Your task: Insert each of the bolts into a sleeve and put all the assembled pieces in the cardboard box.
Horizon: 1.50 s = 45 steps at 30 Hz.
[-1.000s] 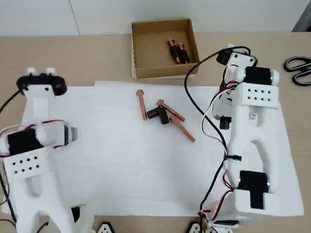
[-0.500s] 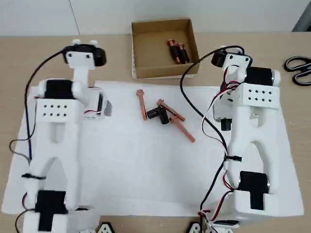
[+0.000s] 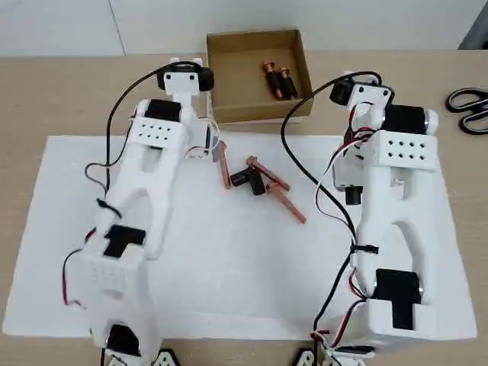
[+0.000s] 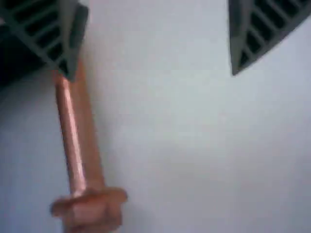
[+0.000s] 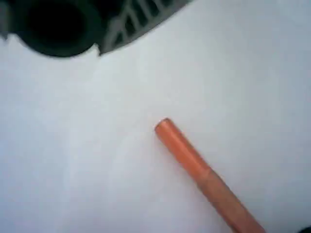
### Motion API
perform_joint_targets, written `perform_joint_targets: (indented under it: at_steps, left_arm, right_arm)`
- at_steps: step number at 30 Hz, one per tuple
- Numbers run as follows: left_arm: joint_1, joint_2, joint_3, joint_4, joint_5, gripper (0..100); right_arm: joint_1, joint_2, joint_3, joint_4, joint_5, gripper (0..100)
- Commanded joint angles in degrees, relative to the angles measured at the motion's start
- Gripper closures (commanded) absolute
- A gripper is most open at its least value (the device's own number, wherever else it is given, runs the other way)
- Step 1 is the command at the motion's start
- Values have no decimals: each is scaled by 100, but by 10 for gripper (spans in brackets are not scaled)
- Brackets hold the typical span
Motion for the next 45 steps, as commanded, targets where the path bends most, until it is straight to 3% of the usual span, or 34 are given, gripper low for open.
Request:
perform_joint_targets:
  at_steps: [1,8,15,34,45]
  left_arm:
    - [79,668,-1481,466,220,804]
    - [484,1881,-3582,1196,519,804]
    - [668,2752,-4505,1486,527,804]
    - [431,3305,-4752,1565,730,810]
    - [475,3297,-4752,1565,897,982]
  right_arm:
    - [-22,-312,-211,-136,-62,992]
    - [-207,-303,-211,-180,-62,992]
    - [-374,-303,-211,-180,-62,992]
    - [-365,-303,-211,-233,-62,992]
    - [-356,-295,-211,-224,-62,992]
